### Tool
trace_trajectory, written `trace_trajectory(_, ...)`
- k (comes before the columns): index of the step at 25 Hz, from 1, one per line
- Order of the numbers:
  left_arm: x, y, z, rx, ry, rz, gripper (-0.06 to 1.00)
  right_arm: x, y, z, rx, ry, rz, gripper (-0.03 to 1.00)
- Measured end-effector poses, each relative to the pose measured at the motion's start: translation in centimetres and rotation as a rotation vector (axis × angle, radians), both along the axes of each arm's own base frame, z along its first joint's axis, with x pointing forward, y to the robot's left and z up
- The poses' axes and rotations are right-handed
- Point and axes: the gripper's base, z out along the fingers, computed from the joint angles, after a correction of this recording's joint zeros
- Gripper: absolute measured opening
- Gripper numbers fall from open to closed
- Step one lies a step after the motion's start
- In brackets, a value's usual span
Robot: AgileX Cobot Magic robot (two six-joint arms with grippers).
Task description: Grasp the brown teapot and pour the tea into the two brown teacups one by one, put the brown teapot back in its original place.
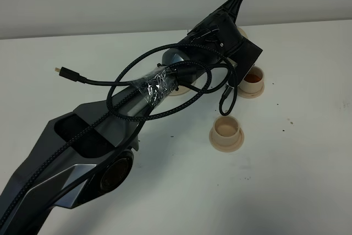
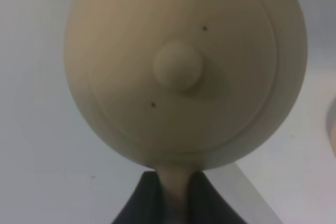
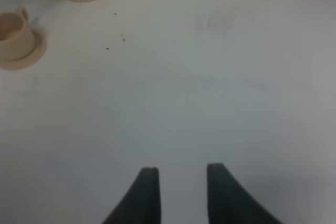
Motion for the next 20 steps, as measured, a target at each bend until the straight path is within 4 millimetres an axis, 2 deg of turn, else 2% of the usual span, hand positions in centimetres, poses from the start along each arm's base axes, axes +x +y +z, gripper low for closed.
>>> trace_trajectory(20,-0.03,-0.05,0.04,0.009,-0.005,-0.004,0.13,0.06,-0.51,-0.03,-0.056,-0.005,-0.032,0.24)
